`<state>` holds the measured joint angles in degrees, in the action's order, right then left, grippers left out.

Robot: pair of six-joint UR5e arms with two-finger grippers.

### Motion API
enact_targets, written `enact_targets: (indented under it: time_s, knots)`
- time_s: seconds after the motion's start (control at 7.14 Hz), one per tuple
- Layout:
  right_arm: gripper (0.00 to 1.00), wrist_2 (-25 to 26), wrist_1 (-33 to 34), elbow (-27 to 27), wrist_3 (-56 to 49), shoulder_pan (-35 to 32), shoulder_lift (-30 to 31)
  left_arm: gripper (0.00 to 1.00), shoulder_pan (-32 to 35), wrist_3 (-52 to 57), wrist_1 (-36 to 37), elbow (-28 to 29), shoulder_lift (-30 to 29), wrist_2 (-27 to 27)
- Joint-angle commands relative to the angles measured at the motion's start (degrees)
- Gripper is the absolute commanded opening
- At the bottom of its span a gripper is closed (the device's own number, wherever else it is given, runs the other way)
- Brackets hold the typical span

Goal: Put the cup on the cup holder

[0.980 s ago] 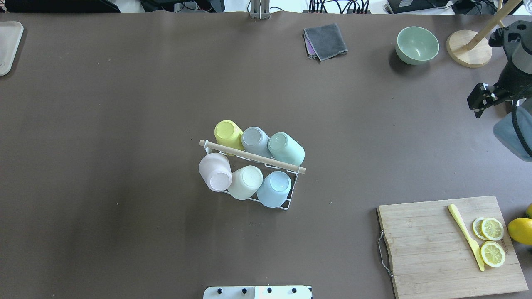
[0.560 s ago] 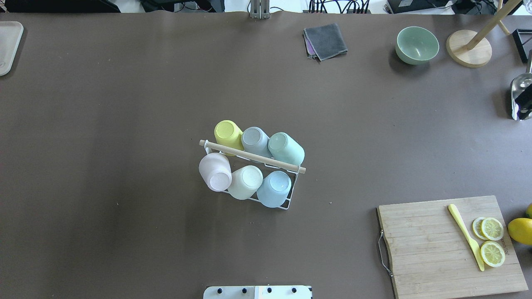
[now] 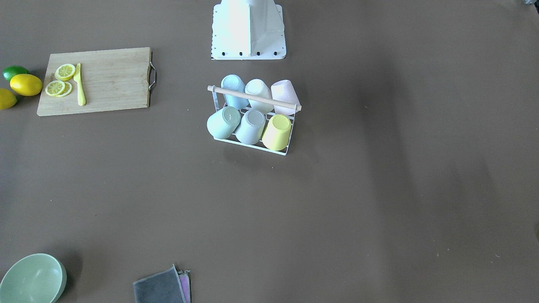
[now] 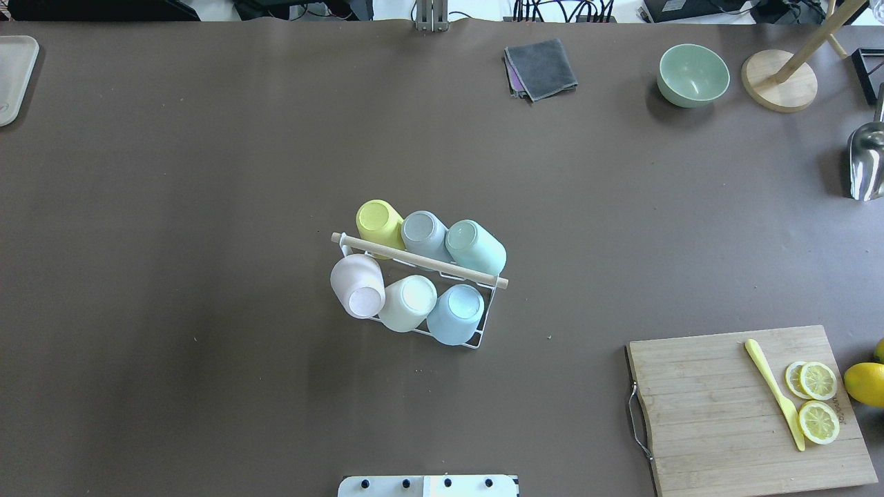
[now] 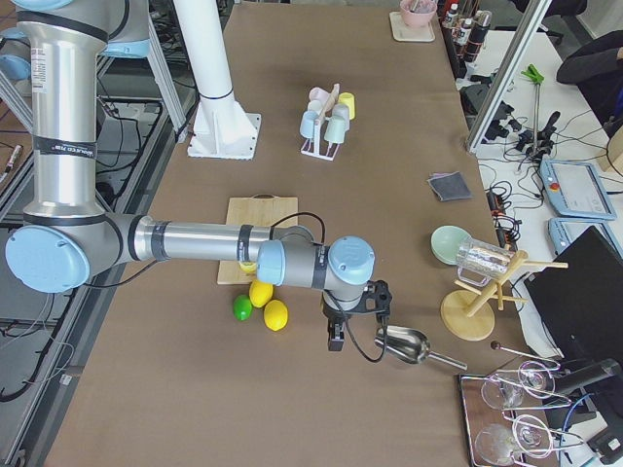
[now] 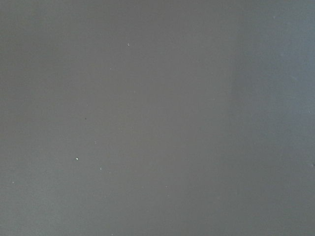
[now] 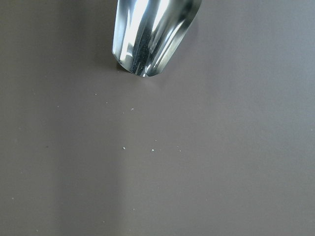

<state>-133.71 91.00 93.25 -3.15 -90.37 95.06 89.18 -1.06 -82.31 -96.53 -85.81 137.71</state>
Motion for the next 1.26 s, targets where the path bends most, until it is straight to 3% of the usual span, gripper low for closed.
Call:
enact_targets:
  time_s: [0.0, 0.42, 1.12]
  knots:
    - [1.00, -0.6, -2.0, -0.3, -0.3, -1.1, 0.2, 0.98, -0.1, 0.0, -0.2, -0.1, -0.1, -0.2]
    - [1.00, -1.1, -1.4, 2.7, 3.6, -0.6, -1.0, 0.99, -0.1, -0.1, 0.0, 0.2, 0.1, -0.3]
    - [1.00, -1.1, -1.9, 2.3, 5.3, -0.1, -0.9, 0.99, 0.2, -0.2, 0.0, -0.3, 0.5, -3.0]
